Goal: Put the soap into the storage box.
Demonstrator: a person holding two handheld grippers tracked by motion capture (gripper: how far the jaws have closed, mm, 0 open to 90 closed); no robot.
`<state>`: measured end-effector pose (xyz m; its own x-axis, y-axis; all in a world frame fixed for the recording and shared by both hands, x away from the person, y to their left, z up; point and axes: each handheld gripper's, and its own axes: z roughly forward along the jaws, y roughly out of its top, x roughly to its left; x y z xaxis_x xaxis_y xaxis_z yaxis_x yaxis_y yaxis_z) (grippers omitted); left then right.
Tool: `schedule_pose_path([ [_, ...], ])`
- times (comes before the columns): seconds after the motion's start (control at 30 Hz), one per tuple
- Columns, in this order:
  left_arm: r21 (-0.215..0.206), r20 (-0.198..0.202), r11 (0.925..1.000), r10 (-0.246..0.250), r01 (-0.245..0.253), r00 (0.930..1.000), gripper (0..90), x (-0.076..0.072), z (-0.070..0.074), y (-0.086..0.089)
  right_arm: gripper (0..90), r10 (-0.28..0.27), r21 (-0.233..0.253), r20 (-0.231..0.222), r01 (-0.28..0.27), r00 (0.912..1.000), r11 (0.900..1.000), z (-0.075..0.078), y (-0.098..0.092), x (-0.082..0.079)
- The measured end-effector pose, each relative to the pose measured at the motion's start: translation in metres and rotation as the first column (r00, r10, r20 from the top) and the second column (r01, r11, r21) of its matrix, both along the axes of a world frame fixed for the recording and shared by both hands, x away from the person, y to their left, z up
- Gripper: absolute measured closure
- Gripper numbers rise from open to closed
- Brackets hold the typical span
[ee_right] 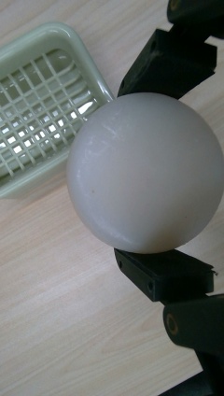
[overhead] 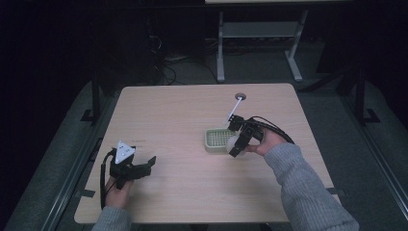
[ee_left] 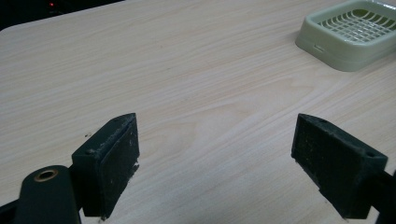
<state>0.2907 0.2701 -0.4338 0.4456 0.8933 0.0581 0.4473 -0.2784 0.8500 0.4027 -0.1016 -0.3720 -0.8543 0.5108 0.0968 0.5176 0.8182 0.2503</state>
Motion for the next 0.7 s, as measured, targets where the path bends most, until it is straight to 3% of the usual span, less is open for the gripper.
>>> schedule_pose_path([
  [0.7, -0.004, -0.002, 1.0000, 0.001, -0.001, 1.0000, 14.8, 0.000, 0.000, 0.001, 23.5, 0.009, -0.019, -0.007, -0.010, 0.9999, 1.000, 0.006, 0.016, 0.025],
])
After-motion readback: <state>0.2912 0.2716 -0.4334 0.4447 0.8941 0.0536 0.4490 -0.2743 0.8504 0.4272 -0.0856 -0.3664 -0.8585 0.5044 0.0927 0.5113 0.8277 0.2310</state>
